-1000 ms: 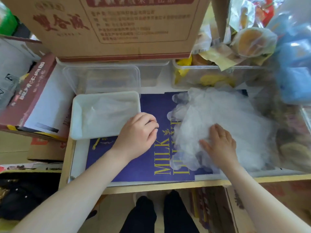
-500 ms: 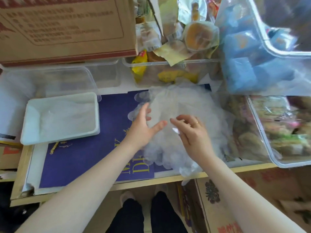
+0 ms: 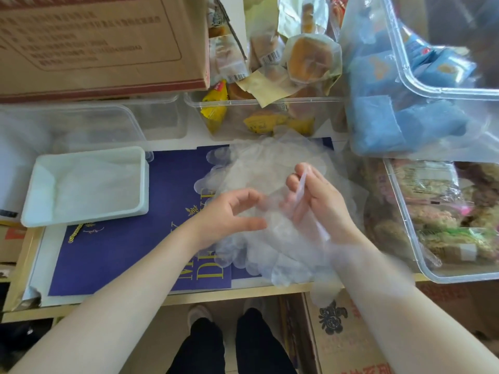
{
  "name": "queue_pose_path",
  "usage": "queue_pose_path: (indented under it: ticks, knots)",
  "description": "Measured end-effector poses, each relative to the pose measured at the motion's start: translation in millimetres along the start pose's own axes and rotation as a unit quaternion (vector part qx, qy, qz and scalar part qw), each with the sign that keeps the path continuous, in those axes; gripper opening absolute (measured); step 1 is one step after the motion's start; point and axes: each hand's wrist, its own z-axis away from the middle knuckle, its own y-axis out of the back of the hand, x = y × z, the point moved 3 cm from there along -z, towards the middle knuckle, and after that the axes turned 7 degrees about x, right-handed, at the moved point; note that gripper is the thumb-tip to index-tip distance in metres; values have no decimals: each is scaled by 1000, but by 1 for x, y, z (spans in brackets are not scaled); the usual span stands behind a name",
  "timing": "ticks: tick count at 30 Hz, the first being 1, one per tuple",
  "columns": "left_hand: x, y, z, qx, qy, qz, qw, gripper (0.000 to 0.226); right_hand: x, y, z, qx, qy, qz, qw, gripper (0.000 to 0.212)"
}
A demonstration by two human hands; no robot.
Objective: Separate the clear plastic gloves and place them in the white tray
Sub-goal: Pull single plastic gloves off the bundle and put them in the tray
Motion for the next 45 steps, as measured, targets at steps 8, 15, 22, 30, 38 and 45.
queue_pose_path:
  ticks: [8, 15, 22, 30, 38, 45]
  knots:
    - [-14, 47, 21, 34, 100, 74, 992, 21, 3, 24, -18, 119, -65, -77, 988, 29]
    - [14, 76, 33, 86, 43, 25, 995, 8, 2, 31, -25, 117, 14, 432, 894, 62]
    - [39, 72, 37, -32, 48, 8, 998, 10, 7, -29, -20, -120, 28, 565, 816, 47]
    - [5, 83, 44, 382, -14, -87, 920, 27, 18, -37, -17, 20, 172, 467, 867, 22]
    - [28, 27, 59, 113, -39, 61, 991, 66, 47, -68, 23, -98, 154, 414, 892, 31]
    - [32, 41, 68, 227, -3, 85, 970, 26, 38, -50, 28, -140, 180, 346, 910, 52]
